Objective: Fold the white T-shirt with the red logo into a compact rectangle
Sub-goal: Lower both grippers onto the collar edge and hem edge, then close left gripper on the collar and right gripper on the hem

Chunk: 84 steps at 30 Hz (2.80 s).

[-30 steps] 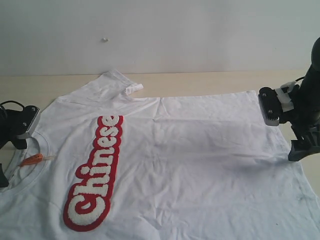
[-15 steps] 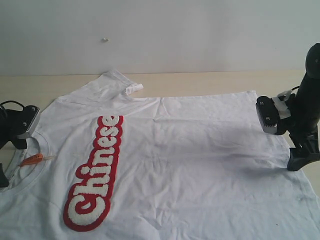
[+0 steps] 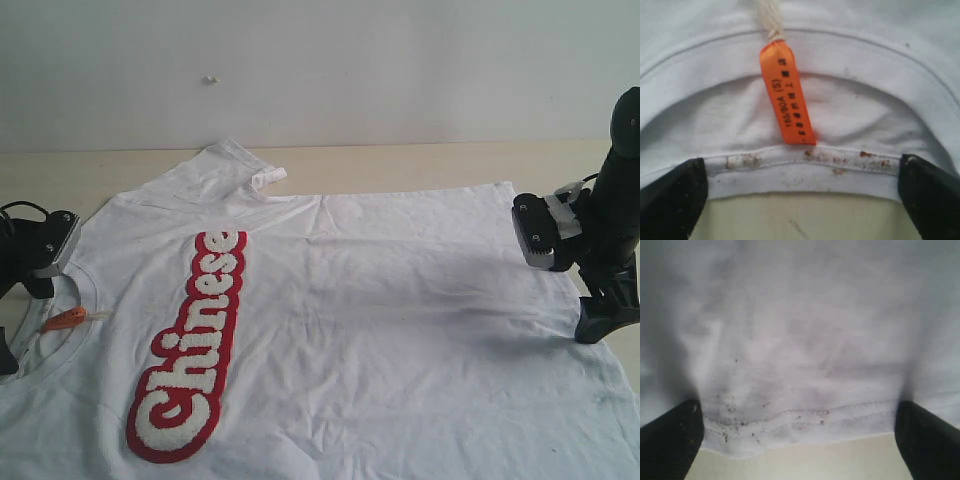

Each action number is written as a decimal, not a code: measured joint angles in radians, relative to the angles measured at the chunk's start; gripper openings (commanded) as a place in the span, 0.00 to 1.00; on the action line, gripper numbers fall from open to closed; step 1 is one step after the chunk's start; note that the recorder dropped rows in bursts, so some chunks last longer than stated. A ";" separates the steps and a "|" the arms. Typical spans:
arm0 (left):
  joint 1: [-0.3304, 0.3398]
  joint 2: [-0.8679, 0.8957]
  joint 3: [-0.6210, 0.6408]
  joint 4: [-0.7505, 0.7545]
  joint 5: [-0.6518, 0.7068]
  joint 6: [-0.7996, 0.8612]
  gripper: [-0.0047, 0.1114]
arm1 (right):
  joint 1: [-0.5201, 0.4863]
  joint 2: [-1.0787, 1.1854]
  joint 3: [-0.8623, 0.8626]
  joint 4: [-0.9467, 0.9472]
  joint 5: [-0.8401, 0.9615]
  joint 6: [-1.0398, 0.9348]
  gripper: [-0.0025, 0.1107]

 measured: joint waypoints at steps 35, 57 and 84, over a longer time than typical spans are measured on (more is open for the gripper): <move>0.000 0.000 0.000 -0.002 -0.015 -0.033 0.23 | 0.000 0.000 0.000 0.000 0.000 0.000 0.95; 0.000 -0.005 0.026 0.002 -0.018 -0.033 0.05 | 0.000 0.000 0.000 0.002 0.000 0.000 0.95; 0.000 -0.005 0.026 0.004 -0.018 -0.033 0.05 | 0.000 0.001 0.000 0.012 0.002 0.000 0.95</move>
